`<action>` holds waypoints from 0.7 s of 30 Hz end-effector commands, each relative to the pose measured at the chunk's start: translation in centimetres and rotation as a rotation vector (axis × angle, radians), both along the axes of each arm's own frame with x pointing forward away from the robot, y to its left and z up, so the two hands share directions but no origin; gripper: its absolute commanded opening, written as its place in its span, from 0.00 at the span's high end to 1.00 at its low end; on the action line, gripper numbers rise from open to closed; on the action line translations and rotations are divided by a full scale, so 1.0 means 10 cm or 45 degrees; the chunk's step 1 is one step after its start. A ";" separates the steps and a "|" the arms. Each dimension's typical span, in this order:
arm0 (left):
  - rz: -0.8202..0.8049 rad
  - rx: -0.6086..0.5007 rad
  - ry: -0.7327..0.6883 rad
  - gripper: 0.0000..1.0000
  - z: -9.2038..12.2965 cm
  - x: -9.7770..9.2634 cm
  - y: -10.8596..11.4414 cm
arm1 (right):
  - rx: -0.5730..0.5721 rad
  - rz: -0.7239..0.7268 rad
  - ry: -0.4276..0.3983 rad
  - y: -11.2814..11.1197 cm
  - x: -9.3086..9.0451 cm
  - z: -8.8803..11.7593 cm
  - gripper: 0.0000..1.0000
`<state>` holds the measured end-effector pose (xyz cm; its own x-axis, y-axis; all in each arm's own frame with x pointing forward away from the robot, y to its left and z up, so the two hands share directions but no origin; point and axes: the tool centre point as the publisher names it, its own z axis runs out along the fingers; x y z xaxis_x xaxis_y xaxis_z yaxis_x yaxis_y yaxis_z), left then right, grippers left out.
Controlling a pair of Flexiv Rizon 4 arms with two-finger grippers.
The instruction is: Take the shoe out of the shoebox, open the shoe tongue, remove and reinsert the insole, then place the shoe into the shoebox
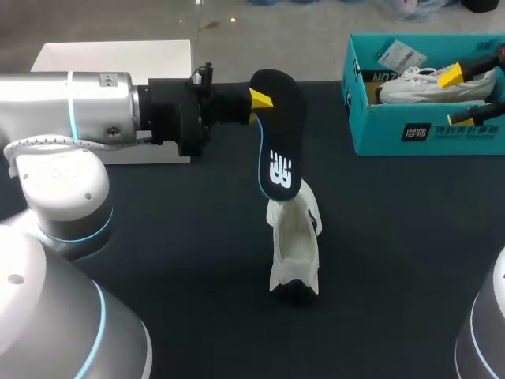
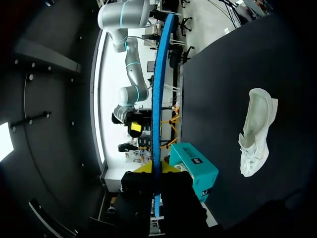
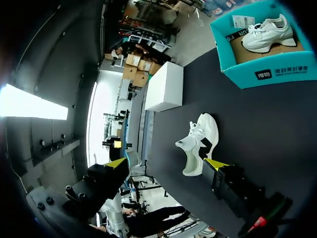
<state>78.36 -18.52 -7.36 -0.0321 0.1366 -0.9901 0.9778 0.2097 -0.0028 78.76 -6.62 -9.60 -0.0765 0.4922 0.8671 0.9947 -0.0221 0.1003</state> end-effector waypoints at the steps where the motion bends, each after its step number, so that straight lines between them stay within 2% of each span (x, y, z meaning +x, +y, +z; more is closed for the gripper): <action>1: 0.002 -0.004 -0.001 1.00 -0.01 0.00 0.01 | -0.048 -0.010 0.020 -0.13 -0.08 0.07 0.00; 9: 0.078 -0.087 0.019 1.00 0.08 0.14 0.07 | -0.193 0.026 -0.027 -0.20 -0.23 0.00 0.00; 14: 0.072 -0.077 0.012 1.00 0.11 0.17 0.09 | -0.167 -0.009 0.016 -0.26 -0.27 -0.06 0.00; 21: 0.114 -0.108 0.037 1.00 0.14 0.17 0.09 | -0.167 -0.009 0.016 -0.26 -0.27 -0.06 0.00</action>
<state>80.19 -17.28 -5.88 -0.0691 0.0490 -0.9964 0.9566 0.2866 -0.0523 76.15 -9.26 -10.17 -0.0642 0.5986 0.7984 0.9958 -0.0145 0.0909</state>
